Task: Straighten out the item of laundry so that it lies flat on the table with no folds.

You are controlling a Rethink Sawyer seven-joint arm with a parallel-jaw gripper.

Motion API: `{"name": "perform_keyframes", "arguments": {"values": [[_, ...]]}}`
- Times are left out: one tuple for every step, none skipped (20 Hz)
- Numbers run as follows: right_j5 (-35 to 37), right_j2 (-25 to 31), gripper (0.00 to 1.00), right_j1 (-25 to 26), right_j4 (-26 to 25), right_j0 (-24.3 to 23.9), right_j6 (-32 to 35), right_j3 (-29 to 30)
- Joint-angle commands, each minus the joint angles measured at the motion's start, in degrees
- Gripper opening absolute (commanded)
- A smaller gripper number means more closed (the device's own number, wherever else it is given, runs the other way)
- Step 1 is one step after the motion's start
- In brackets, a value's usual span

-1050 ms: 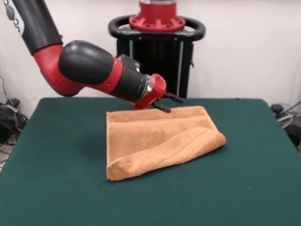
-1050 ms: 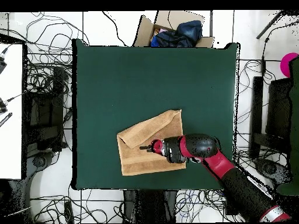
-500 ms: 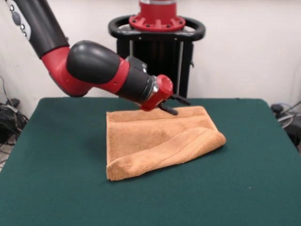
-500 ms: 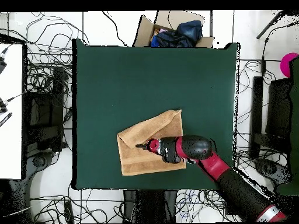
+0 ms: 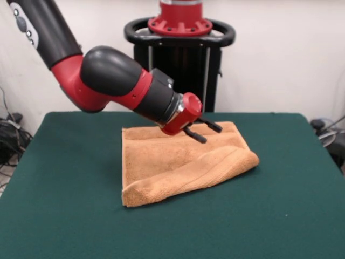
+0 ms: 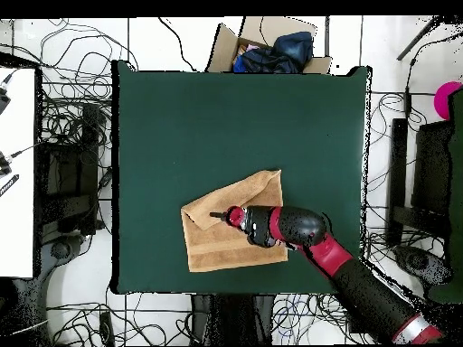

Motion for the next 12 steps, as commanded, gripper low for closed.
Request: {"name": "perform_keyframes", "arguments": {"values": [[-2.8,-1.5,1.00,-1.3,-3.1,3.5,1.0,-6.5],[-3.0,-1.5,1.00,-1.1,-3.2,3.4,0.8,-6.5],[-2.7,-2.3,1.00,-1.4,-3.7,4.0,0.8,-7.3],[-2.7,-2.8,1.00,-1.6,-4.0,4.3,1.0,-7.5],[-2.2,-3.7,1.00,-2.3,-4.4,5.1,1.5,-8.0],[-1.9,-4.2,1.00,-2.8,-4.6,5.5,1.9,-8.2],[-1.1,-5.5,1.00,-3.8,-5.1,6.7,2.5,-8.9],[-0.8,-6.2,1.00,-4.4,-5.3,7.3,2.9,-9.0],[0.4,-7.8,1.00,-5.5,-5.9,8.8,3.4,-9.9],[0.9,-8.5,1.00,-6.0,-6.2,9.3,3.5,-10.1],[1.8,-9.0,1.00,-6.1,-6.4,9.6,3.1,-10.5],[2.2,-9.3,1.00,-6.4,-6.5,9.9,2.9,-10.6]]}}
